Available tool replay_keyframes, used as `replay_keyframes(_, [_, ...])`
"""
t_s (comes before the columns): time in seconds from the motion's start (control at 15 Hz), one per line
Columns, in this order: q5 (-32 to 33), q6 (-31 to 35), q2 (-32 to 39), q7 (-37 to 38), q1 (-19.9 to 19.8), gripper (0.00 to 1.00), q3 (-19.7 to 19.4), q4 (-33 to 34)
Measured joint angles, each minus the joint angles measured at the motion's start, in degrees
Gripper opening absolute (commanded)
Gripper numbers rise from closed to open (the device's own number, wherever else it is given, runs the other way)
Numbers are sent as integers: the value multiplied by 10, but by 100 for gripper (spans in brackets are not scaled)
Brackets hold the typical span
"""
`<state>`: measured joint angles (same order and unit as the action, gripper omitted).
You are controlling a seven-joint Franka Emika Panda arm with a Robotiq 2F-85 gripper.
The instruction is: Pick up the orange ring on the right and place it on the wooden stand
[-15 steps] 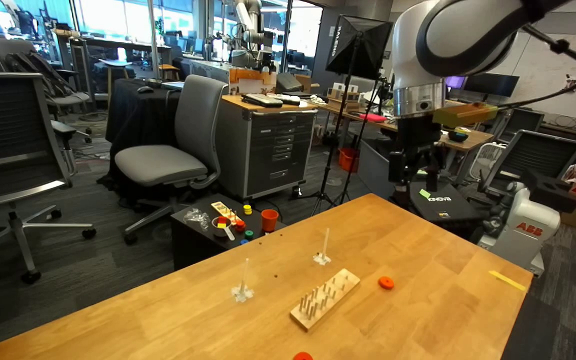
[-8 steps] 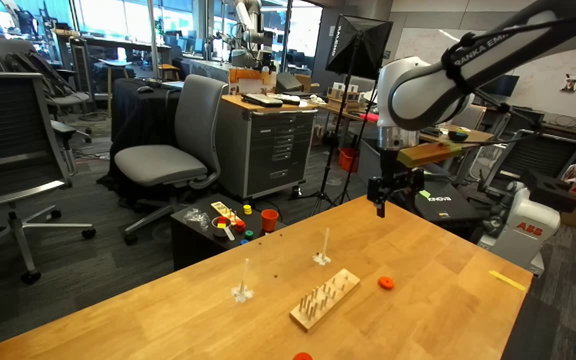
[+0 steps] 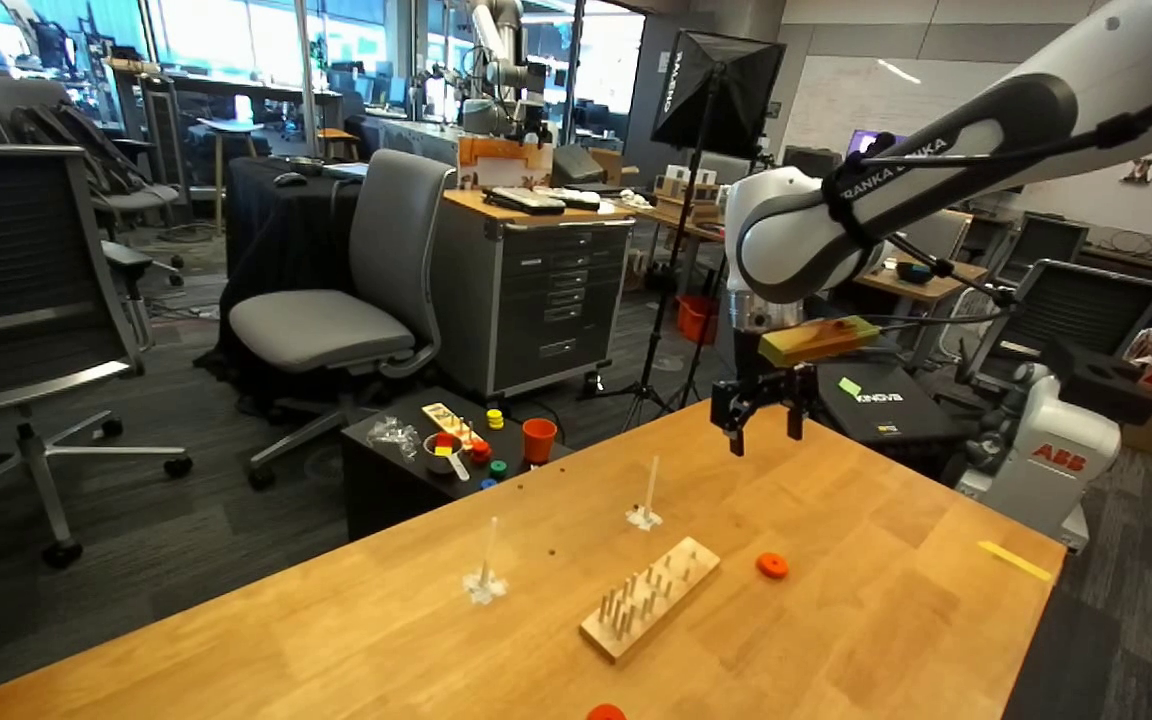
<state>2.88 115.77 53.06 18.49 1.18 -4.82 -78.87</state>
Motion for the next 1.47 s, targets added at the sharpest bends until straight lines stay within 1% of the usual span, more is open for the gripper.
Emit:
replay_keyframes(0.2, [0,1,10,1,5,100,0,-1])
replay_keyframes(0.73, [0,19,72,26,43,100,4,-3])
replay_keyframes(1.27, [0,35,102,43,42,100,-4,-3])
replay_keyframes(1.47, [0,56,112,54,41,100,-6,-4])
